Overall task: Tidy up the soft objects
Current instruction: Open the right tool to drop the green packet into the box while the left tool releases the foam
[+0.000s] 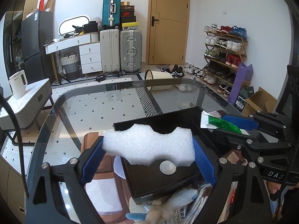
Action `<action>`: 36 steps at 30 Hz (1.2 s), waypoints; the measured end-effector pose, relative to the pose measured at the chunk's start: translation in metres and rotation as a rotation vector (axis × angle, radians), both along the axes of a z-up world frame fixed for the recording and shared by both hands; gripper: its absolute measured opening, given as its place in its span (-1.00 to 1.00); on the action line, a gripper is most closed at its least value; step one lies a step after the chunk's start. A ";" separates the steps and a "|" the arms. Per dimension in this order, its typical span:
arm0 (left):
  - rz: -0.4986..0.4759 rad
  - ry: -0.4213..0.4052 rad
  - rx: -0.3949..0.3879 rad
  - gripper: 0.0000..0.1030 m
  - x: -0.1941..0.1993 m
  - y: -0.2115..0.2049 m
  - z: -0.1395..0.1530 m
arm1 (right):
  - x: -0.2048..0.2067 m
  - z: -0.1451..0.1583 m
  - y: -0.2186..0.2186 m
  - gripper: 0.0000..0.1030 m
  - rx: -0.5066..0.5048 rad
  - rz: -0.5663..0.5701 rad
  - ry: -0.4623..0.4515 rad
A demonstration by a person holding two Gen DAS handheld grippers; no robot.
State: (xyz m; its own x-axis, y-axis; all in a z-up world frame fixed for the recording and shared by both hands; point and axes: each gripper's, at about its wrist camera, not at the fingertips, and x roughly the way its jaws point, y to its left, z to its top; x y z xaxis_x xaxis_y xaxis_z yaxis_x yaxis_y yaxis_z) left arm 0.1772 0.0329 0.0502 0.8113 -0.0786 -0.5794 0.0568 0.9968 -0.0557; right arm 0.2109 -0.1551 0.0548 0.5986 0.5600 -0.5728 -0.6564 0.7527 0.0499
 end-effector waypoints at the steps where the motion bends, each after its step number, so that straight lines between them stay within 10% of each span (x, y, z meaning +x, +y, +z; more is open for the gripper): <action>1: -0.003 0.002 0.003 0.73 0.001 -0.001 -0.001 | 0.003 -0.001 0.001 -0.27 -0.002 0.003 0.005; 36: -0.058 0.076 0.020 0.75 0.014 -0.003 -0.016 | 0.029 -0.032 0.012 -0.25 -0.090 0.040 0.054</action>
